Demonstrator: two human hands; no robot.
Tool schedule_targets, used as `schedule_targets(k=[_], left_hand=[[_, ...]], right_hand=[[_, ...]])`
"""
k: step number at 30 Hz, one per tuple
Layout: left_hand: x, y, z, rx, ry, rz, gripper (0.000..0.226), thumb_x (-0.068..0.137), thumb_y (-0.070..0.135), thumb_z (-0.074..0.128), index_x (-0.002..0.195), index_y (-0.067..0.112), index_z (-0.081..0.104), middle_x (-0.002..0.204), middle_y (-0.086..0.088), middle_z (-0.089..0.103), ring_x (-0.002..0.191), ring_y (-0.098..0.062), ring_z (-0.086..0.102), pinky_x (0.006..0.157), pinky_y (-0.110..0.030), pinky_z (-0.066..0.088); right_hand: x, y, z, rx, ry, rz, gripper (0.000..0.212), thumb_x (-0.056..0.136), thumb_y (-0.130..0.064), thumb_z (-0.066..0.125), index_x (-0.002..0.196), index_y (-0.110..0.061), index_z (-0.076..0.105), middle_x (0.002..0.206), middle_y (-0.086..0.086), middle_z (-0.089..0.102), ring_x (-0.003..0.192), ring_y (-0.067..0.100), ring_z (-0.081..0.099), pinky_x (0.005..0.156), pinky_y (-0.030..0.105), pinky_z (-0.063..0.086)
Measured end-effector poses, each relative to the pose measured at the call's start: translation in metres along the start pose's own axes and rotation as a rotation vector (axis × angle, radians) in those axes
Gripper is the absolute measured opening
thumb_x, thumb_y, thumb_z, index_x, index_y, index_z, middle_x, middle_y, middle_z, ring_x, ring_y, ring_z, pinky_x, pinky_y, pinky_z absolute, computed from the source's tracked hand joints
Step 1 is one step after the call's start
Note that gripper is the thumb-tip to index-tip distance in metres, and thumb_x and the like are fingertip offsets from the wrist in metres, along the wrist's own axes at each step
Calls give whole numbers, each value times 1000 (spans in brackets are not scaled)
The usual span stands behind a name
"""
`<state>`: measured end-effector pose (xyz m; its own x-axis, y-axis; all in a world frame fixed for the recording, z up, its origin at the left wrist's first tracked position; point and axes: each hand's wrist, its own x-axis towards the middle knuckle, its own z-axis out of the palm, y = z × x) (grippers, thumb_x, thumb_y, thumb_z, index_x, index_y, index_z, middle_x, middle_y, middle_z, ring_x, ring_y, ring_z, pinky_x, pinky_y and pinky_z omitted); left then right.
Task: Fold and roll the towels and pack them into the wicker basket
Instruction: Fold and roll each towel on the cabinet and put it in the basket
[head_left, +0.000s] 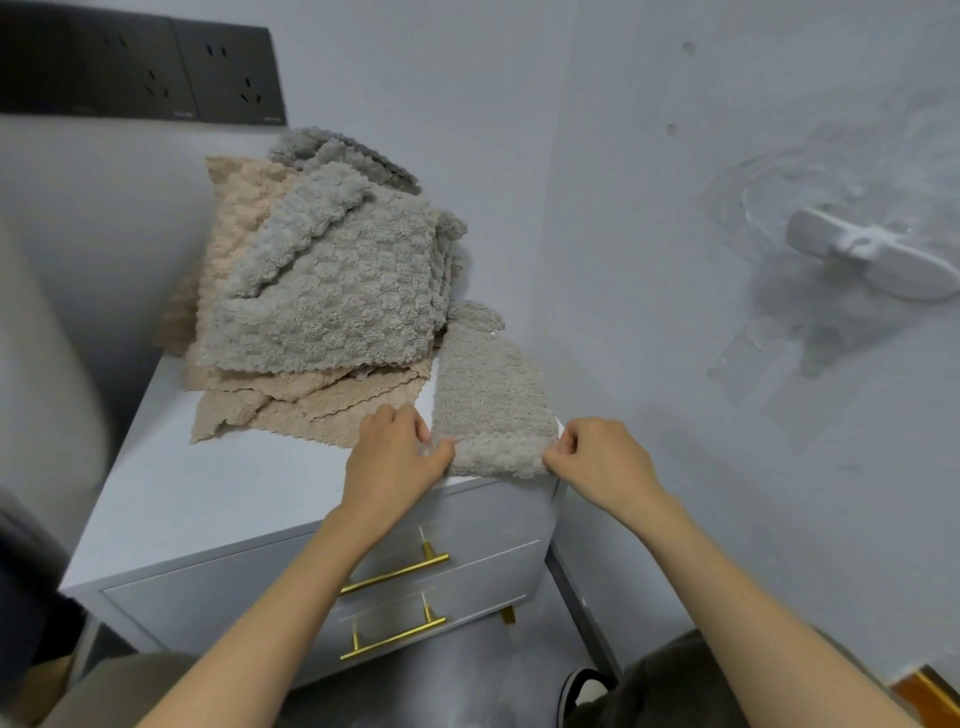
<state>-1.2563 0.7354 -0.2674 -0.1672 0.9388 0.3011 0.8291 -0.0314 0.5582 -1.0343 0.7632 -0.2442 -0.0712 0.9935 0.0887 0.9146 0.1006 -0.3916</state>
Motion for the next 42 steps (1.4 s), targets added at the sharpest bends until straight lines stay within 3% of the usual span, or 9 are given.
schedule_targets(k=[4, 8, 13, 17, 21, 25, 32, 36, 42], left_hand=[[0, -1, 0, 44, 68, 469, 9, 87, 14, 64, 90, 19, 58, 94, 6, 52, 88, -15, 43, 69, -30, 42], [1, -5, -4, 74, -9, 668, 11, 86, 5, 65, 91, 15, 66, 90, 3, 65, 83, -20, 57, 69, -34, 50], [-3, -15, -16, 88, -129, 590, 33, 90, 42, 61, 118, 24, 66, 109, 8, 70, 97, -11, 66, 82, -31, 54], [-4, -18, -18, 57, -152, 547, 35, 90, 28, 64, 124, 23, 64, 113, 7, 70, 98, -11, 67, 85, -30, 54], [-5, -16, -16, 23, -145, 479, 31, 93, 25, 59, 123, 23, 64, 107, 7, 70, 99, -11, 62, 86, -27, 49], [-2, -14, -15, -51, -148, 353, 22, 95, 31, 55, 112, 27, 69, 97, 12, 70, 91, -9, 56, 77, -25, 42], [8, -9, -8, -195, -120, 80, 18, 91, 39, 58, 85, 27, 70, 76, 12, 69, 73, -1, 60, 67, -24, 47], [13, -5, -3, -164, -104, -18, 20, 90, 38, 59, 81, 23, 69, 76, 10, 68, 75, -3, 60, 64, -23, 45], [18, 2, 4, -106, -24, -40, 14, 90, 31, 56, 85, 19, 60, 71, 6, 65, 70, -11, 60, 63, -33, 50]], right_hand=[[-1, 0, 5, 31, 200, -320, 20, 74, -7, 54, 89, -18, 48, 89, -4, 51, 87, 19, 45, 62, 31, 36], [0, 3, 16, -76, 191, -679, 39, 75, 4, 47, 103, -18, 60, 99, -1, 57, 93, 21, 50, 67, 32, 44], [-2, 10, 20, -136, 160, -728, 36, 73, 2, 61, 104, -15, 67, 101, 0, 63, 96, 24, 59, 69, 35, 54], [-9, 13, 14, -165, 105, -770, 42, 74, -21, 72, 114, -11, 66, 108, 1, 64, 98, 22, 59, 79, 31, 55], [-6, 16, 18, -196, 158, -788, 39, 73, -6, 74, 112, -10, 67, 104, 3, 64, 92, 24, 60, 72, 35, 55], [-5, 19, 16, -109, 192, -726, 26, 86, -8, 61, 110, -15, 69, 100, 1, 68, 89, 25, 62, 74, 35, 53], [4, 19, 7, 331, 29, -259, 12, 93, -21, 59, 100, -22, 68, 86, -4, 65, 89, 17, 55, 75, 24, 39], [13, 12, 5, 525, 0, -48, 8, 91, -22, 63, 94, -15, 66, 81, -5, 62, 73, 5, 54, 63, 6, 37], [26, 9, 14, 438, 70, 90, 14, 85, -38, 65, 84, -26, 57, 75, -4, 66, 85, 18, 62, 80, 35, 50]])
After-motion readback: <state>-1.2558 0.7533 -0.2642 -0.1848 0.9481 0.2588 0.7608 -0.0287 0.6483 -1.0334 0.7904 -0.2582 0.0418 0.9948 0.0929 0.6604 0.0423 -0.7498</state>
